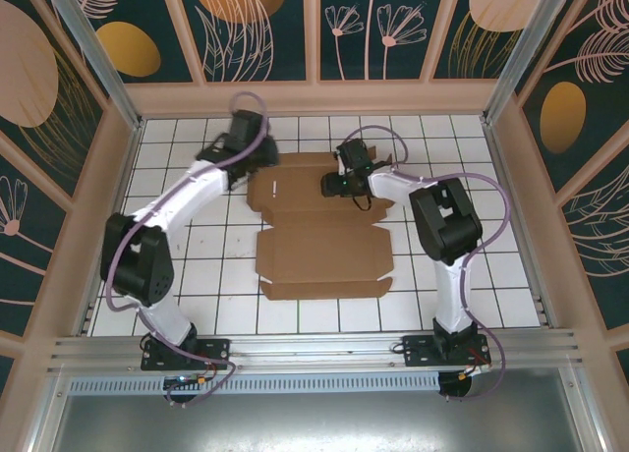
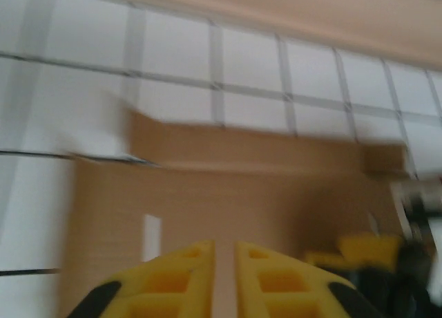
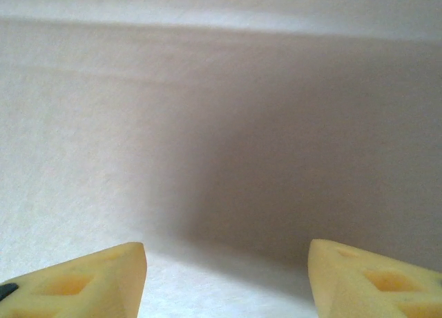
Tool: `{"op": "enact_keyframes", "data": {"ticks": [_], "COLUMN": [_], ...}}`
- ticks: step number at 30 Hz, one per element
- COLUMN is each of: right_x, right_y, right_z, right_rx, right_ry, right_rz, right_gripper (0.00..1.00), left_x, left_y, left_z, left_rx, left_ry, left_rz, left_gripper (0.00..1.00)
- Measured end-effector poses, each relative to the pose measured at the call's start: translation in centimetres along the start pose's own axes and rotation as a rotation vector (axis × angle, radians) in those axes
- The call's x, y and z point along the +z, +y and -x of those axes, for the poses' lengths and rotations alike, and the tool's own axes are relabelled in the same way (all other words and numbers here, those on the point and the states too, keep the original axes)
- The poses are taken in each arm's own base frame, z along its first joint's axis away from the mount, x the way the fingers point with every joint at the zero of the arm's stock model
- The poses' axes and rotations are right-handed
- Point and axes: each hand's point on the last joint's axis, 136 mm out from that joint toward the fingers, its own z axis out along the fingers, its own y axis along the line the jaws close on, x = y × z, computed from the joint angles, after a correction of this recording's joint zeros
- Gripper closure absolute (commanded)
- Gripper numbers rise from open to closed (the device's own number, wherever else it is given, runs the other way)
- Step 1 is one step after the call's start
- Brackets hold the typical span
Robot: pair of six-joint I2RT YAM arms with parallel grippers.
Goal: Fold the paper box
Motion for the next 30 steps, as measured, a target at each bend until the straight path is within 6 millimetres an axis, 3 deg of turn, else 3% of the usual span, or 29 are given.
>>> {"op": "enact_keyframes", "data": {"ticks": [2,4,7,11,15,18,22,25,30], "right_x": [-0.4,-0.4,0.4,1.9,1.9,1.3,-0.7,-2.5,-4.9], "right_y": [-1.9,-3.3,-4.2,-4.7,-5.1,-5.5,-6.0,-4.9,-0.6], "right_z": [1.0,2.0,3.2,1.9,1.8,0.8,-2.0,-4.9,-9.0], "right_rx": [0.029,0.04,0.04,0.02,0.015,0.016,0.039,0.05,0.041], "right_ry": [-0.004,-0.006,-0.011,0.031,0.019,0.005,0.017,0.045,0.13], "right_rz": [-0.029,-0.057,-0.079,-0.102,-0.123,-0.143,-0.16,-0.13,-0.005], "right_gripper": [0.38,0.4,0.42,0.43,0.45,0.47,0.47,0.45,0.38], "left_x": [3.3,6.1,9.1,9.9,11.2,11.9,13.8,15.4,16.4], "left_y": [-1.7,-1.2,0.5,-0.3,1.0,1.5,1.1,0.1,-0.7], "left_z": [-5.7,-11.1,-15.8,-12.7,-12.9,-11.7,-9.9,-8.7,-7.8], "left_rx": [-0.005,-0.017,-0.041,-0.055,-0.092,-0.119,-0.128,-0.11,-0.069], "left_ry": [0.135,0.273,0.398,0.344,0.37,0.365,0.35,0.348,0.354], "left_rz": [-0.069,-0.068,-0.033,-0.052,-0.053,-0.072,-0.095,-0.12,-0.134], "left_gripper": [0.95,0.99,1.0,0.99,0.97,0.97,0.96,0.95,0.94]}}
